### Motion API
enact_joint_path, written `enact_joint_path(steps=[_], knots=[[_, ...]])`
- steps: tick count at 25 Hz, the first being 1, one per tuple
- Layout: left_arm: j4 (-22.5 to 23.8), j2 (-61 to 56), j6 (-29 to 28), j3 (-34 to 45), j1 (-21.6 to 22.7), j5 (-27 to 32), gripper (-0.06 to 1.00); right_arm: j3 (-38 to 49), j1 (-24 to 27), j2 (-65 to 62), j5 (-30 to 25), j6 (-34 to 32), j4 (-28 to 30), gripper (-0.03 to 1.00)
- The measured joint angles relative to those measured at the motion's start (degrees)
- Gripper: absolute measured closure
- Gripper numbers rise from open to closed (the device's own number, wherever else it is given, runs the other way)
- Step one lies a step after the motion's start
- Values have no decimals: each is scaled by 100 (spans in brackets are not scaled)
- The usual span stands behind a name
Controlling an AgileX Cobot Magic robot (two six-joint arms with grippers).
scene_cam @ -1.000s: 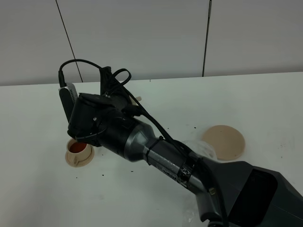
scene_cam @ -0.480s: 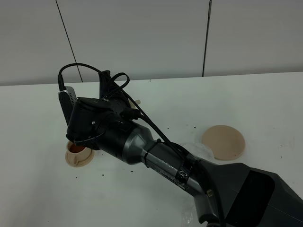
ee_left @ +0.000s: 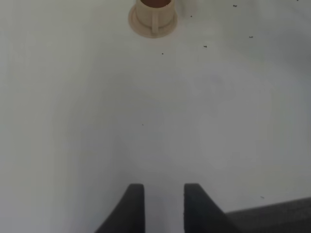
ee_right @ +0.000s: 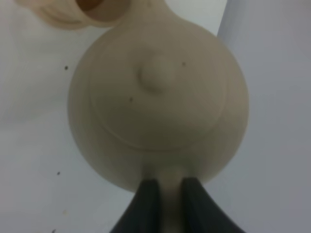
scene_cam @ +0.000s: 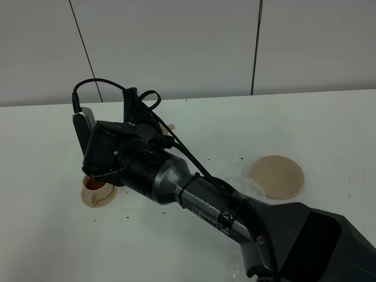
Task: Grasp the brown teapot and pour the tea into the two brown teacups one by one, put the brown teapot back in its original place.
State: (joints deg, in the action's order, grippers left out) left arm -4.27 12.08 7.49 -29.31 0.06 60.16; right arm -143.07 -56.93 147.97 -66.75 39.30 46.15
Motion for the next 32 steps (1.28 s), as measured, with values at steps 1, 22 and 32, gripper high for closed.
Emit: enact_joint_path(steps=[1, 22, 32], knots=[[0, 0, 0, 0, 0, 0, 68, 0, 0, 0, 0, 0, 0, 87], [0, 0, 0, 0, 0, 0, 68, 0, 0, 0, 0, -42, 11, 87], [0, 0, 0, 0, 0, 0, 68, 0, 0, 0, 0, -64, 21, 87]])
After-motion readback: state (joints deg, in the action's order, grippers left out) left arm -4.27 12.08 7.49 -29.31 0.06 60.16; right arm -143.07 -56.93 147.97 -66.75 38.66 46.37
